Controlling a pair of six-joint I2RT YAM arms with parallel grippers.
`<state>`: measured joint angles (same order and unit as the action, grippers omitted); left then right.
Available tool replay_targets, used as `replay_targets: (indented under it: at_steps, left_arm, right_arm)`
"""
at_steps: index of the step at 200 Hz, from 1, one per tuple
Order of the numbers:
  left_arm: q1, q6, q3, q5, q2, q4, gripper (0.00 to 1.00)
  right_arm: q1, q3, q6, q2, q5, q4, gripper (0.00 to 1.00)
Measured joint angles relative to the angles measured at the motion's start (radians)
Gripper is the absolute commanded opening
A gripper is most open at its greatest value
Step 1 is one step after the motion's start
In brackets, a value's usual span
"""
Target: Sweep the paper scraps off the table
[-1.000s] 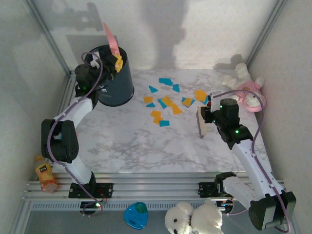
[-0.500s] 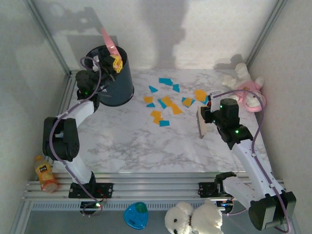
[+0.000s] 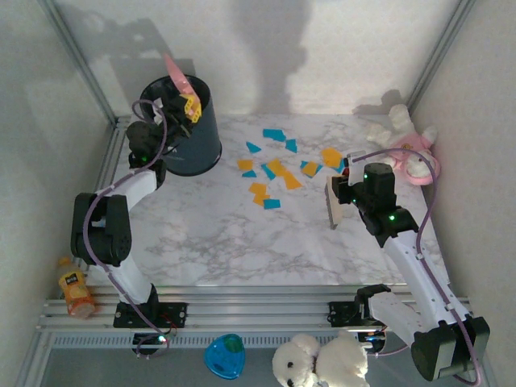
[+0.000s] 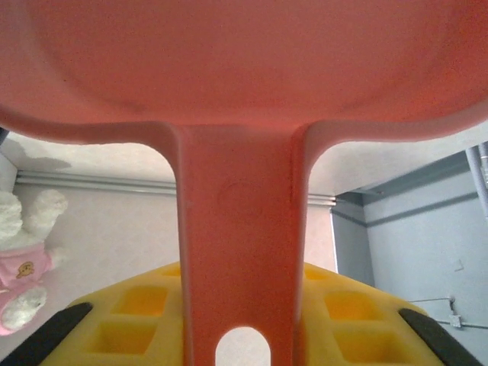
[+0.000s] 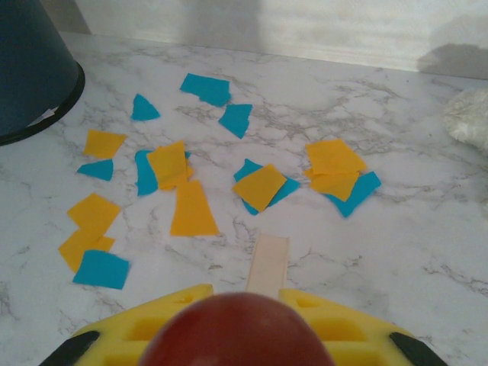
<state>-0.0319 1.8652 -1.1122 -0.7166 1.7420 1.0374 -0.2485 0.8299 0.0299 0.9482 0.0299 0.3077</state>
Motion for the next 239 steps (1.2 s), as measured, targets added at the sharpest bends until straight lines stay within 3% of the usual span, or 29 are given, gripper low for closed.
replay_targets:
  at_steps: [65, 93, 132, 184, 239]
  left_arm:
    - [0.000, 0.016, -0.004, 0.013, 0.000, 0.006, 0.13]
    - [0.000, -0.066, -0.054, -0.002, 0.000, -0.079, 0.14]
    - [-0.002, -0.399, -0.220, -0.021, -0.039, -0.439, 0.14]
    - [-0.050, -1.041, -0.527, 0.026, -0.100, -1.056, 0.14]
    - [-0.154, -1.550, -0.491, 0.144, -0.257, -1.398, 0.14]
  right_arm:
    - [0.000, 0.000, 0.000, 0.000, 0.000, 0.000, 0.00]
    - [0.000, 0.000, -0.001, 0.000, 0.001, 0.000, 0.00]
    - [0.000, 0.000, -0.010, 0.000, 0.019, -0.001, 0.00]
    - [0.000, 0.000, -0.050, 0.002, 0.085, -0.035, 0.00]
    - [0.000, 0.000, -0.126, 0.060, 0.180, -0.132, 0.00]
